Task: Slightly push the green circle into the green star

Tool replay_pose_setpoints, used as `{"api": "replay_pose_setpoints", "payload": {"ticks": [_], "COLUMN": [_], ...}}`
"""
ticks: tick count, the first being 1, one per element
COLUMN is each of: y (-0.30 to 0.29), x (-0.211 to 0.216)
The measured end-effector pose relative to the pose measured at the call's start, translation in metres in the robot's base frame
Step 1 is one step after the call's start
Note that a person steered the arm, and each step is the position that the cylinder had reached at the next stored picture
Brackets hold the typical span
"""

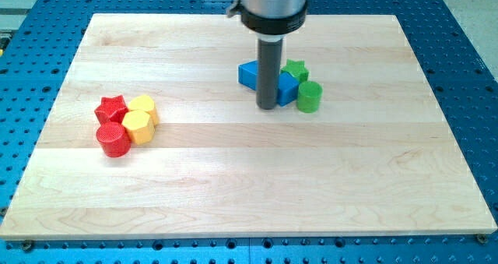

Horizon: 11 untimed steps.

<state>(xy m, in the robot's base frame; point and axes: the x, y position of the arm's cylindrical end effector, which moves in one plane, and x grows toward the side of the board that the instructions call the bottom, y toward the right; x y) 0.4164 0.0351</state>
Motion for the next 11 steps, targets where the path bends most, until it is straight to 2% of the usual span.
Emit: {"api": "replay_pose_setpoints", "payload": {"ticks": [1, 2, 3, 4, 5, 6, 8, 9, 10, 11], "y": [-0.022, -0.03, 0.039, 0.04, 0.077, 0.088, 0.088, 0.132, 0.188, 0.156], "x": [0.014, 0.061, 0.057, 0.036, 0.039, 0.016, -0.012, 0.004, -0.044, -0.098]}}
